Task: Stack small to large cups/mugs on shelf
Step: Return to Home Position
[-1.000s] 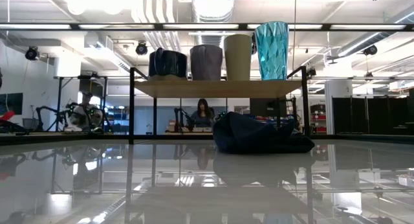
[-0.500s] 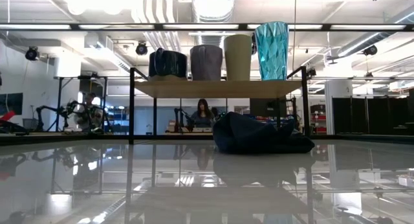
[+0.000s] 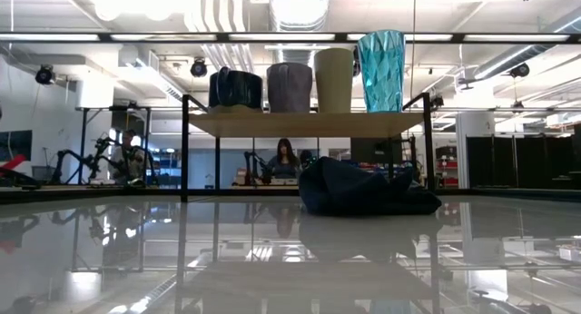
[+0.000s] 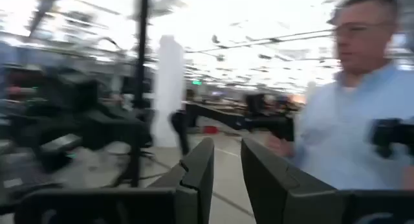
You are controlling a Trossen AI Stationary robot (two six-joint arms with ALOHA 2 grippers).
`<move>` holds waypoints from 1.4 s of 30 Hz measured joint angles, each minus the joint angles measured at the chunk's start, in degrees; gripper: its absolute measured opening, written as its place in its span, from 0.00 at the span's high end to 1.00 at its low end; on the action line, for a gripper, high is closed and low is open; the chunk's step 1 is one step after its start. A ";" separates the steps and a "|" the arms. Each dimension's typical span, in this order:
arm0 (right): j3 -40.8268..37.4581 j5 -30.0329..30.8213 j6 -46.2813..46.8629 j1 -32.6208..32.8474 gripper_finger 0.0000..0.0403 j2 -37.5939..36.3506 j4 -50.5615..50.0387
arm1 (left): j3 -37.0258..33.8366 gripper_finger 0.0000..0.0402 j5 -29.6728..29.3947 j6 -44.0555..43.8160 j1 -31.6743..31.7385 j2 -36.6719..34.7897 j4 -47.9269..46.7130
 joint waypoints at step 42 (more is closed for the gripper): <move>-59.93 11.08 -6.79 -10.02 0.98 -58.53 13.99 | -52.21 0.84 -1.71 -17.08 25.97 -49.80 -15.76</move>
